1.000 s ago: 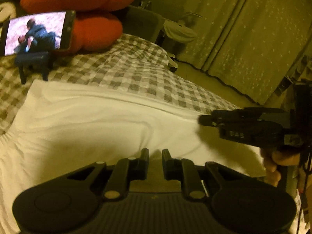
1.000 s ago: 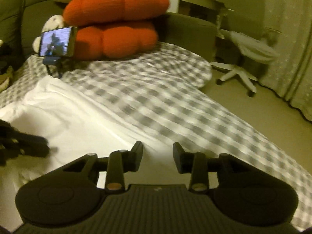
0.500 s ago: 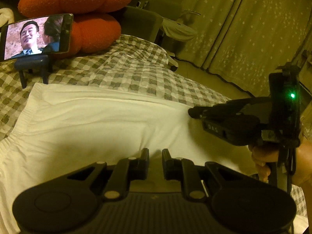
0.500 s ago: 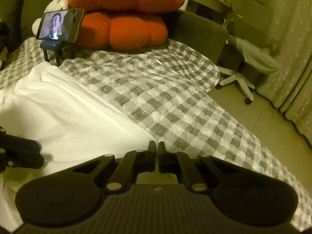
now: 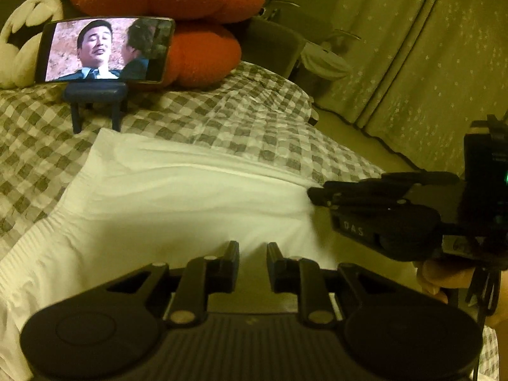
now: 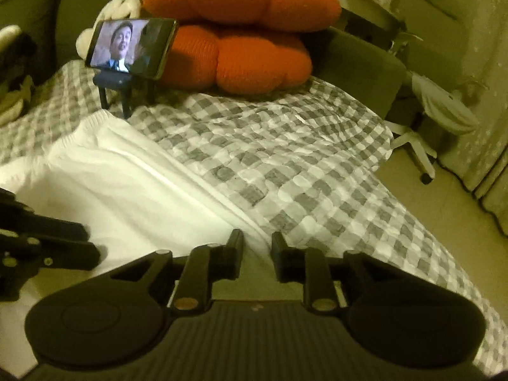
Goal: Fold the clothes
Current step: 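Move both open tools over the folded white garment toward its other end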
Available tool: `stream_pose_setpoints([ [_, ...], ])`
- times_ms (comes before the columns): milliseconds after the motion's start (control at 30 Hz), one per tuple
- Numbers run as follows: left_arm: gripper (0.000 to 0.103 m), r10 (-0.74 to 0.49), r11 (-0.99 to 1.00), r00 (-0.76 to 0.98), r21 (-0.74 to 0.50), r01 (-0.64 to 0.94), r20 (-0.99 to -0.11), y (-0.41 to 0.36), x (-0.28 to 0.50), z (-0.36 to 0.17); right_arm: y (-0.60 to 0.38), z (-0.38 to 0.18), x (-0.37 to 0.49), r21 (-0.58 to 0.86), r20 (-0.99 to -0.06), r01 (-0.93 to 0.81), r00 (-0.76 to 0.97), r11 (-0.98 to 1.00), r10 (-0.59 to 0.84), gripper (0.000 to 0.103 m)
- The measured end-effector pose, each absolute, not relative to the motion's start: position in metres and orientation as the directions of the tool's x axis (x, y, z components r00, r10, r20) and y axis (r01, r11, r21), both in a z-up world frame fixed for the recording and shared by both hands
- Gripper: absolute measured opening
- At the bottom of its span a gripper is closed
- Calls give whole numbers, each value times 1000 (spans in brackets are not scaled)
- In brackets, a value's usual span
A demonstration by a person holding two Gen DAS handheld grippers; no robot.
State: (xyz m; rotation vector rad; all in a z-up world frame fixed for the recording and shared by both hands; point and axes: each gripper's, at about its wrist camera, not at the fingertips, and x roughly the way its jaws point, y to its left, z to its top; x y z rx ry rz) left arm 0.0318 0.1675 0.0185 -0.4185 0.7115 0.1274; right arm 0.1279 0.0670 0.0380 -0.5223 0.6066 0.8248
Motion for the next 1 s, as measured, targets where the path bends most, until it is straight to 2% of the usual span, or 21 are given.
stream_pose_setpoints([
  [67, 15, -23, 899, 752, -342, -273, -659, 172, 32, 18, 71, 38, 127, -222, -673, -789, 549, 573, 496, 1],
  [233, 13, -31, 873, 750, -383, -301, -660, 181, 29, 15, 73, 36, 127, -262, -660, -768, 584, 584, 472, 1],
  [333, 13, -36, 845, 756, -423, -326, -654, 189, 28, 15, 74, 38, 127, -264, -652, -770, 586, 581, 481, 3],
  [433, 13, -38, 819, 759, -455, -349, -650, 196, 27, 14, 76, 41, 126, -246, -641, -781, 575, 574, 508, 14],
  [500, 13, -33, 816, 755, -454, -357, -655, 197, 27, 13, 80, 43, 124, -199, -639, -807, 537, 557, 550, 14],
  [600, 13, -29, 815, 750, -450, -366, -661, 197, 28, 12, 94, 37, 123, -215, -662, -814, 528, 540, 533, 14],
  [633, 13, -28, 815, 748, -448, -367, -663, 198, 28, 12, 97, 35, 123, -228, -663, -814, 532, 535, 527, 13],
  [667, 13, -26, 816, 746, -446, -368, -665, 198, 28, 12, 100, 33, 122, -240, -663, -813, 536, 530, 522, 5],
  [700, 13, -27, 815, 745, -446, -370, -667, 198, 28, 11, 101, 34, 123, -245, -664, -813, 538, 529, 520, 4],
  [1000, 7, -29, 796, 738, -463, -390, -674, 207, 28, 9, 100, 36, 127, -280, -626, -761, 607, 585, 490, 2],
])
